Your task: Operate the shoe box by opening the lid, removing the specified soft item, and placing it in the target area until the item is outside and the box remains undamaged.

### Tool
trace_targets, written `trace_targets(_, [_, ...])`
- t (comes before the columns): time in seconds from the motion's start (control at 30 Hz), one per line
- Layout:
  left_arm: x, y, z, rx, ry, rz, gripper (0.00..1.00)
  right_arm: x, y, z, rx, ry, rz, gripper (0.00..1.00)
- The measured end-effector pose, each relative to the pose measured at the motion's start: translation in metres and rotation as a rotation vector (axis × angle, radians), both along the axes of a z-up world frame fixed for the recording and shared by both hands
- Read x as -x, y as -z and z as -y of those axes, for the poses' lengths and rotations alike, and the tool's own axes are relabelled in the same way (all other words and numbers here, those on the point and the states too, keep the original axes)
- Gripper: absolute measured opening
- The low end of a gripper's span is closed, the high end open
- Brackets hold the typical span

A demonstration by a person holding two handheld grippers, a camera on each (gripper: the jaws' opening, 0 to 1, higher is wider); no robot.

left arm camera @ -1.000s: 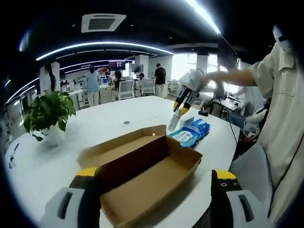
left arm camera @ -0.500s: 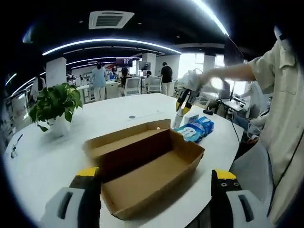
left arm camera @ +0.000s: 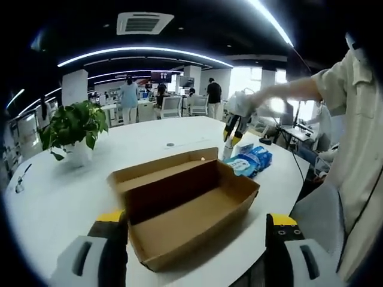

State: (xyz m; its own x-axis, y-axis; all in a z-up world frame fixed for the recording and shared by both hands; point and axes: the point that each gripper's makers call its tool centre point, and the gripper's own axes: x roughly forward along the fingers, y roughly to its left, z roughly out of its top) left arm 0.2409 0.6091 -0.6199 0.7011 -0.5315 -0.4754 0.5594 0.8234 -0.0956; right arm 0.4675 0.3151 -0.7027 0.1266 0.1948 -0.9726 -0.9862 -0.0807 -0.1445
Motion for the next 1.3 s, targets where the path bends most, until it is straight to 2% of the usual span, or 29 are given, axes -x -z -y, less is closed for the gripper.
trace_targets(0.37, [-0.007, 0.007, -0.019, -0.036, -0.073, -0.007, 0.92, -0.006, -0.001, -0.001, -0.003, -0.001, 0.020, 0.21])
trace_targets(0.7, [-0.012, 0.015, -0.037, -0.081, -0.150, -0.026, 0.70, -0.011, -0.014, -0.005, -0.056, 0.031, 0.049, 0.28])
trace_targets(0.87, [-0.015, 0.019, -0.046, -0.102, -0.188, -0.032, 0.62, -0.013, -0.025, -0.019, -0.133, 0.103, 0.038, 0.31])
trace_targets(1.03, [-0.018, 0.028, -0.054, -0.101, -0.236, -0.076, 0.48, -0.017, -0.033, -0.038, -0.216, 0.196, 0.018, 0.31])
trace_targets(1.3, [-0.021, 0.040, -0.067, -0.103, -0.318, -0.122, 0.31, -0.027, -0.034, -0.058, -0.280, 0.340, 0.012, 0.31])
